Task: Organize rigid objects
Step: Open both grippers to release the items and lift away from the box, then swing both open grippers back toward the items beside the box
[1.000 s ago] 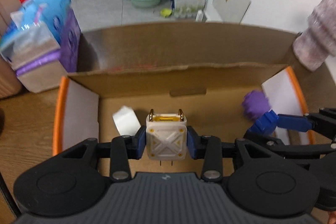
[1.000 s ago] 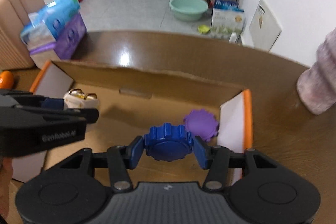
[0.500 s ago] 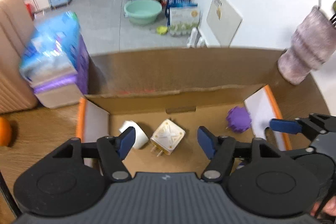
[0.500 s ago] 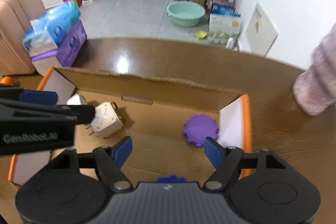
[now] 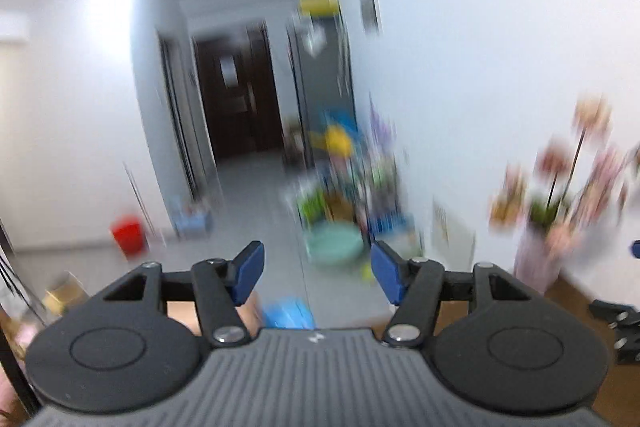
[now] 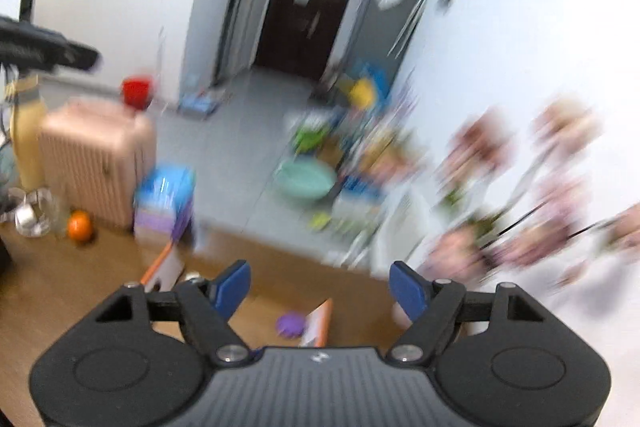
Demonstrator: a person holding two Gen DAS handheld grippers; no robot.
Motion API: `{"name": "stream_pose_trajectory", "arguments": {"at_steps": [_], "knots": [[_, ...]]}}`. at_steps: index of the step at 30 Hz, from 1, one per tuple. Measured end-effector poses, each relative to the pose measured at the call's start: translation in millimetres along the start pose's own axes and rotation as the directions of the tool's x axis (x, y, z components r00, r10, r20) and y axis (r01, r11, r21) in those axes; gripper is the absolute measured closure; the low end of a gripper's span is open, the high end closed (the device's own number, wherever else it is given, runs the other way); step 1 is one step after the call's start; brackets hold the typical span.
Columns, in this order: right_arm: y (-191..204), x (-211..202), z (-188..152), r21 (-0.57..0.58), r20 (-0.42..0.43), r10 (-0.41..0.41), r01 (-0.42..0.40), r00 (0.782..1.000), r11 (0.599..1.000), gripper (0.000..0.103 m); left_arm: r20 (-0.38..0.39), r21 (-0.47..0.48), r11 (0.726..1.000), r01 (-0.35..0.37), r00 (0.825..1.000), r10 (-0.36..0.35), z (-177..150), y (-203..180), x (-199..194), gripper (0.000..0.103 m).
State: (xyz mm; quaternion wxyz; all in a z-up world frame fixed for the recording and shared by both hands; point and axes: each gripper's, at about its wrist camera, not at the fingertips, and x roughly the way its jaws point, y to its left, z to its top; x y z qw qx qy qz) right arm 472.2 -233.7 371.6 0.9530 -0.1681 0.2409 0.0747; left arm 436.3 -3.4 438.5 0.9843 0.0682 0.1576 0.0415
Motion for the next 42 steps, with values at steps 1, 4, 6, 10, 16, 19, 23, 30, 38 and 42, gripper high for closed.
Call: {"name": "stream_pose_trajectory", "arguments": {"at_steps": [1, 4, 6, 10, 16, 19, 23, 30, 38, 42], "knots": [[-8.3, -34.4, 10.5, 0.014, 0.040, -0.021, 0.020, 0.999, 1.000, 0.023, 0.047, -0.005, 1.000, -0.007, 0.999, 0.007, 19.5, 8.8, -36.2, 0.041], [-28.4, -146.9, 37.5, 0.057, 0.175, -0.104, 0.096, 0.979, 0.994, 0.020, 0.185, 0.020, 0.999, -0.039, 0.982, 0.035, 59.3, 28.7, -142.7, 0.041], [-35.1, -213.6, 47.0, 0.087, 0.262, -0.162, 0.143, 0.951, 0.986, 0.017, 0.263, 0.029, 0.998, -0.057, 0.964, 0.047, 70.1, 36.3, -206.0, 0.040], [-33.0, -319.5, 51.0, 0.107, 0.362, -0.256, 0.233, 0.896, 0.967, 0.018, 0.354, 0.028, 0.990, -0.140, 0.927, 0.121, 78.3, 49.5, -290.4, 0.041], [-31.4, -419.8, 42.5, 0.154, 0.448, -0.329, 0.290, 0.831, 0.944, 0.018, 0.440, -0.109, 0.980, -0.168, 0.876, 0.199, 84.6, 88.2, -380.2, 0.043], [-36.5, -447.1, 35.1, 0.187, 0.463, -0.350, 0.296, 0.814, 0.937, 0.018, 0.452, -0.136, 0.976, -0.167, 0.867, 0.211, 80.2, 99.3, -403.4, 0.045], [-46.1, -454.5, 27.3, 0.212, 0.450, -0.344, 0.275, 0.824, 0.938, 0.017, 0.426, -0.127, 0.984, -0.128, 0.888, 0.171, 72.9, 100.5, -401.3, 0.045], [-57.0, -401.5, 33.6, 0.185, 0.424, -0.326, 0.272, 0.845, 0.944, 0.016, 0.391, -0.120, 0.987, -0.111, 0.908, 0.149, 69.7, 101.7, -342.1, 0.045], [-79.2, -283.5, 40.7, 0.192, 0.389, -0.335, 0.281, 0.858, 0.940, 0.017, 0.330, -0.093, 0.995, -0.034, 0.942, 0.063, 54.9, 71.8, -206.2, 0.045], [-65.9, -209.9, 11.8, 0.144, 0.368, -0.244, 0.205, 0.897, 0.968, 0.016, 0.309, -0.106, 0.989, 0.103, 0.949, -0.066, 2.1, 58.7, -145.1, 0.045]]}}
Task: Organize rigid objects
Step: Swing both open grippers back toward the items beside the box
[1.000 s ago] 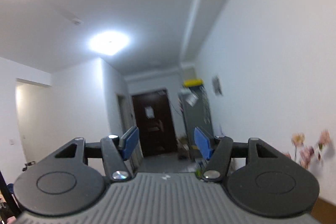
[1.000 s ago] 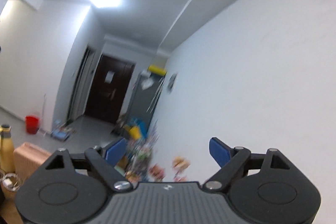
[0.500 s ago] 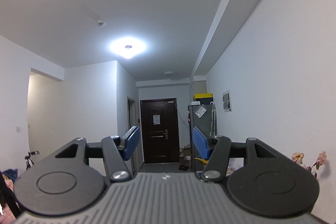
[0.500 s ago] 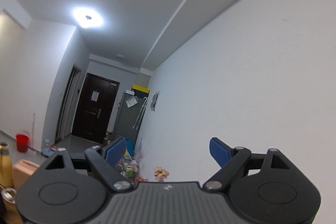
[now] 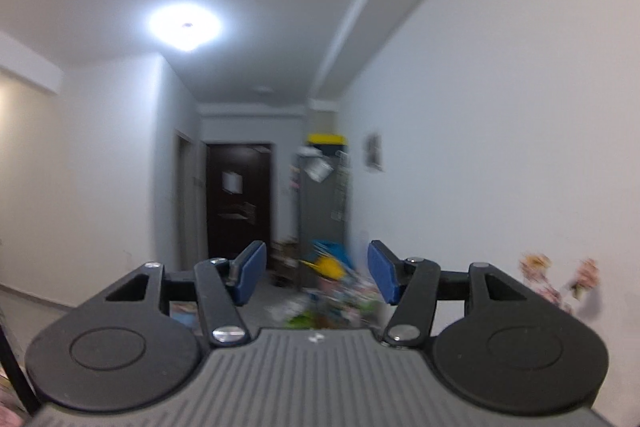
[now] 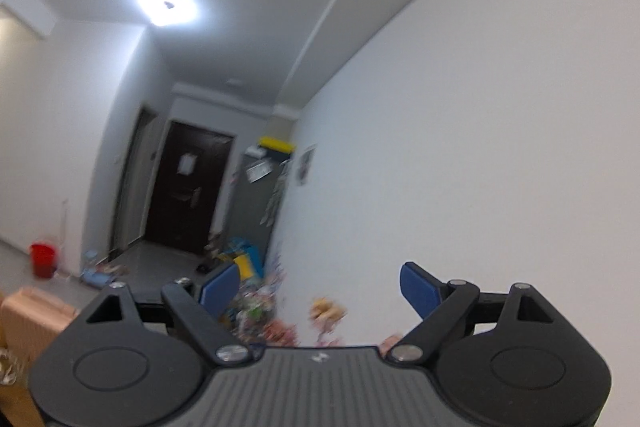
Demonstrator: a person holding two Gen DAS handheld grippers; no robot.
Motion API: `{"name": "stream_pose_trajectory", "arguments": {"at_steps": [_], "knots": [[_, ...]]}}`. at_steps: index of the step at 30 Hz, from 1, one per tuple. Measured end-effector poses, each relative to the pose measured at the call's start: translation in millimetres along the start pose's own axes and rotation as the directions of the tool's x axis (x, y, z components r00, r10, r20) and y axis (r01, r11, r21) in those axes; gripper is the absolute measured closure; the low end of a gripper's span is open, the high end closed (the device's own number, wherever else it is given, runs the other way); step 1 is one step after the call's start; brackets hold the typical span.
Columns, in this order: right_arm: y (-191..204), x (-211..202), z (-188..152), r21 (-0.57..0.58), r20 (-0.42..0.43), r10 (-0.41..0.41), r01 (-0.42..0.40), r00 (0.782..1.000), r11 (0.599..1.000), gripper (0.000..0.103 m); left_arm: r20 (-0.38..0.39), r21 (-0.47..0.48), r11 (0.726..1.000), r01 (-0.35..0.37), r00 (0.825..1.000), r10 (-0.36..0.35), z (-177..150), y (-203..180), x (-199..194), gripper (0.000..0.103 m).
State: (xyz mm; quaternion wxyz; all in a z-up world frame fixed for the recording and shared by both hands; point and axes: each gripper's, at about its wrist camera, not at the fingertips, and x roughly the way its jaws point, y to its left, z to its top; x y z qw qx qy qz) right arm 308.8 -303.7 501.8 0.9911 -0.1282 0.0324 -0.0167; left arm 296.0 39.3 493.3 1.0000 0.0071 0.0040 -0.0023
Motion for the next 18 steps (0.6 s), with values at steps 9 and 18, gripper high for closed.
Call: {"name": "stream_pose_trajectory", "arguments": {"at_steps": [9, 18], "knots": [[87.3, 78.1, -263.2, 0.228, -0.238, 0.493, -0.446, 0.837, 0.866, 0.016, -0.285, -0.005, 0.958, 0.288, 0.917, -0.277, -295.8, -45.5, 10.2, 0.042], [132.8, 122.3, -450.7, 0.346, -0.360, 0.421, -0.300, 0.832, 0.889, 0.017, -0.429, -0.059, 0.971, 0.232, 0.872, -0.235, -477.2, -81.0, 39.2, 0.042]]}}
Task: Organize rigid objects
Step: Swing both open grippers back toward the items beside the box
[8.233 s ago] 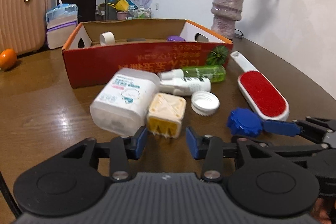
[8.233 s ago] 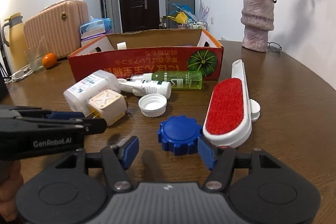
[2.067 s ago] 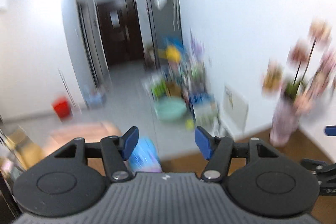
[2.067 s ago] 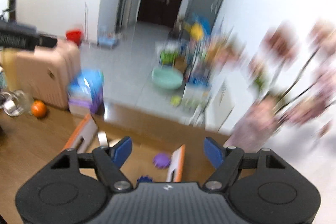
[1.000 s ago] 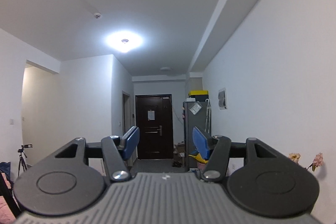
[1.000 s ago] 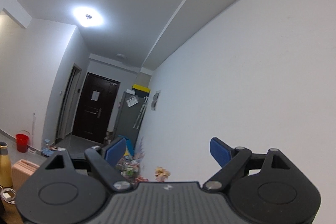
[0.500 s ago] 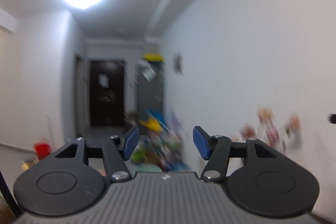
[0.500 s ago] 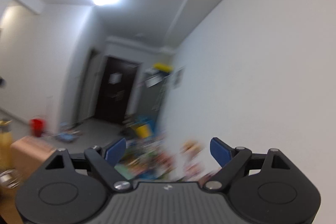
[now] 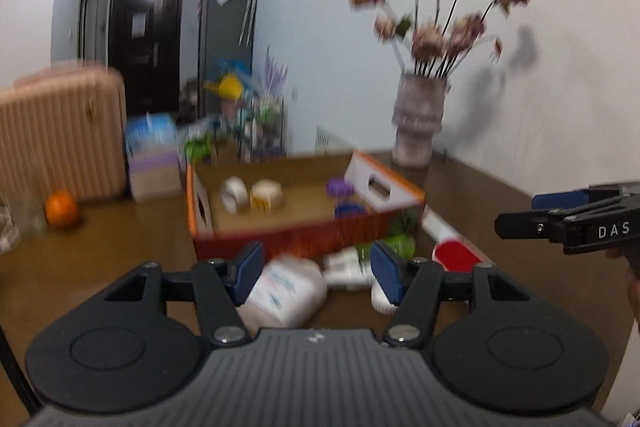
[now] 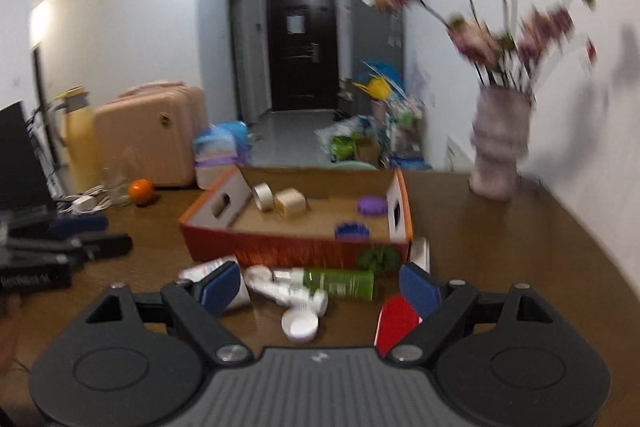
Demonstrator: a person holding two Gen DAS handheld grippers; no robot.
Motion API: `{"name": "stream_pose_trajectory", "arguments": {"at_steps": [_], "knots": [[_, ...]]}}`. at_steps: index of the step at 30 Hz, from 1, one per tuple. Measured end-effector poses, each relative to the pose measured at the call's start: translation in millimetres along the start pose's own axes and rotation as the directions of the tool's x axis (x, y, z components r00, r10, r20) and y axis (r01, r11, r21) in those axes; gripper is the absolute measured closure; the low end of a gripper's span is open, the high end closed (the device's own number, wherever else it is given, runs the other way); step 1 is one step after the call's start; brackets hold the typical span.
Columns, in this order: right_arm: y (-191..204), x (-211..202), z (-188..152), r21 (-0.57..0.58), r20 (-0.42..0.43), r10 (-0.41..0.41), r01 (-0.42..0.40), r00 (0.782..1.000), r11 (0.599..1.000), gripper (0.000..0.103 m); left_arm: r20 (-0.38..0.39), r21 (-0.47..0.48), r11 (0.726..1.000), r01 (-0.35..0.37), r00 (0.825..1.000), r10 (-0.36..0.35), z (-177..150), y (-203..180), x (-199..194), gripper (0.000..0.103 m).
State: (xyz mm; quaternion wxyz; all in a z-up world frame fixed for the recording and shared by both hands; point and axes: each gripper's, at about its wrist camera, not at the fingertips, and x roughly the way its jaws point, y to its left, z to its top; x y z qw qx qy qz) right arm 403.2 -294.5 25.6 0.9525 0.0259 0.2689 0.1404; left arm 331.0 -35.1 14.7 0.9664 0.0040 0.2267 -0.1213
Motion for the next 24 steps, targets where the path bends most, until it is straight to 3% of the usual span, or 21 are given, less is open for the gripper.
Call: {"name": "stream_pose_trajectory", "arguments": {"at_steps": [5, 10, 16, 24], "knots": [[22.1, -1.7, -54.2, -0.023, -0.034, -0.046, 0.046, 0.998, 0.999, 0.016, 0.000, -0.012, 0.999, -0.031, 1.000, 0.031, -17.3, -4.3, 26.8, 0.039], [40.6, 22.9, -65.3, -0.055, -0.035, -0.038, 0.036, 0.999, 0.998, 0.018, -0.015, -0.005, 0.996, -0.091, 0.996, 0.091, -15.3, -3.7, 54.8, 0.039], [48.1, 50.5, -72.1, -0.046, -0.087, 0.000, -0.004, 0.996, 0.999, 0.030, -0.098, 0.029, 0.999, -0.033, 0.995, 0.036, -21.5, 11.0, 84.2, 0.039], [44.2, 86.2, -79.7, -0.011, -0.146, 0.010, -0.012, 0.989, 1.000, 0.039, -0.165, 0.043, 0.998, 0.043, 0.986, -0.035, -20.0, 33.4, 112.8, 0.033]]}}
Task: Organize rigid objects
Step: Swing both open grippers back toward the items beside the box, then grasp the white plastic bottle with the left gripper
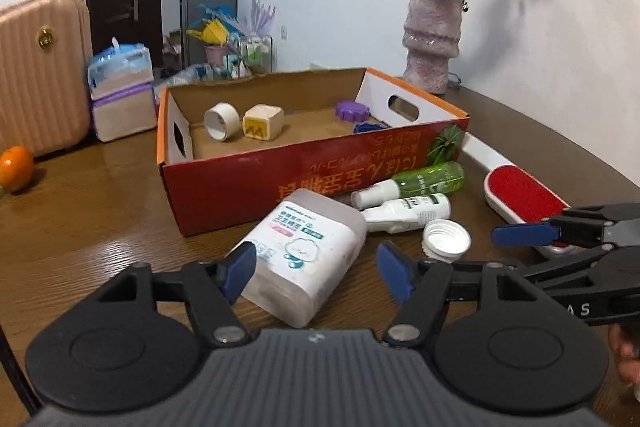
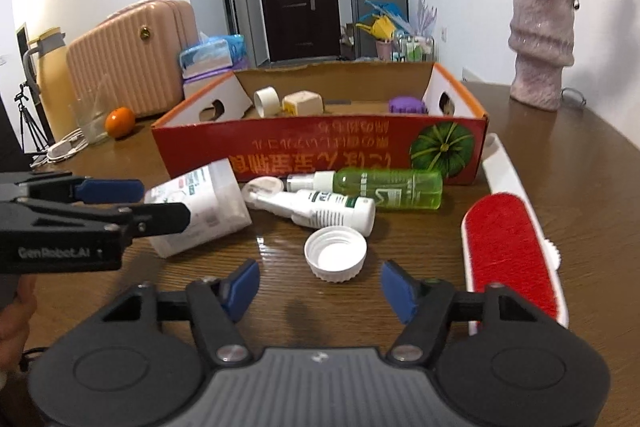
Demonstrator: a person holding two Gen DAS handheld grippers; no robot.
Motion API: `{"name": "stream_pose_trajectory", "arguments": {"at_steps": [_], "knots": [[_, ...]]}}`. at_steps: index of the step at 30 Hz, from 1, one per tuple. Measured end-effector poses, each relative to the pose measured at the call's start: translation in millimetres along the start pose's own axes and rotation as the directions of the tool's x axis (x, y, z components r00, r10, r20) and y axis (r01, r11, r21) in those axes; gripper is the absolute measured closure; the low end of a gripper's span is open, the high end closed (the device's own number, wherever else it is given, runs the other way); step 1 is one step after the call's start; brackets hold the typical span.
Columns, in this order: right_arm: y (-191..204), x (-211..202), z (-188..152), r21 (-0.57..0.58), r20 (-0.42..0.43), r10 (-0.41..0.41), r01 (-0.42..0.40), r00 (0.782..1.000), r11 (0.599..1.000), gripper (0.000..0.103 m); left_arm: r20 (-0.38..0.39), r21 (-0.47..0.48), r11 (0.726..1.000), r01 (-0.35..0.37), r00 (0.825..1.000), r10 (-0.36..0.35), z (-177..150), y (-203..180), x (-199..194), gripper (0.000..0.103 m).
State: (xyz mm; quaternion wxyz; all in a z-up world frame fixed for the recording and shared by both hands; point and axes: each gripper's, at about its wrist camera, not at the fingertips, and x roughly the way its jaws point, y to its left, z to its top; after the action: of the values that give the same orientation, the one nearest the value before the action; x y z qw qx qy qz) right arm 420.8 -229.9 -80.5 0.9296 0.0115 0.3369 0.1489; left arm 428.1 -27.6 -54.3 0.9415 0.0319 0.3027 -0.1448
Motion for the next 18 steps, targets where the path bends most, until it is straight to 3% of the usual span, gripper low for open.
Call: {"name": "stream_pose_trajectory", "arguments": {"at_steps": [3, 8, 11, 13, 18], "knots": [[1.7, 4.1, 3.4, 0.001, 0.007, 0.004, -0.004, 1.000, 1.000, 0.043, 0.002, 0.020, 1.000, 0.001, 1.000, -0.001, 1.9, 3.9, 5.1, 0.032], [8.4, 8.5, 22.6, 0.003, 0.043, 0.072, -0.072, 0.996, 0.997, 0.053, 0.023, -0.054, 0.999, 0.005, 1.000, -0.004, -6.2, 16.5, -4.1, 0.033], [19.5, 18.0, 37.7, -0.023, 0.056, 0.126, -0.125, 0.990, 0.992, 0.063, -0.005, -0.146, 0.989, -0.006, 1.000, 0.006, -13.0, 31.3, -4.8, 0.047], [25.5, 30.1, 46.9, -0.021, 0.044, 0.171, -0.170, 0.984, 0.985, 0.072, -0.004, -0.221, 0.974, 0.046, 0.999, -0.048, -14.8, 42.3, -6.0, 0.059], [34.6, 57.3, 60.9, 0.035, -0.002, 0.269, -0.268, 0.963, 0.963, 0.077, -0.018, -0.321, 0.941, 0.104, 0.993, -0.116, -14.2, 53.9, 0.4, 0.066]]}}
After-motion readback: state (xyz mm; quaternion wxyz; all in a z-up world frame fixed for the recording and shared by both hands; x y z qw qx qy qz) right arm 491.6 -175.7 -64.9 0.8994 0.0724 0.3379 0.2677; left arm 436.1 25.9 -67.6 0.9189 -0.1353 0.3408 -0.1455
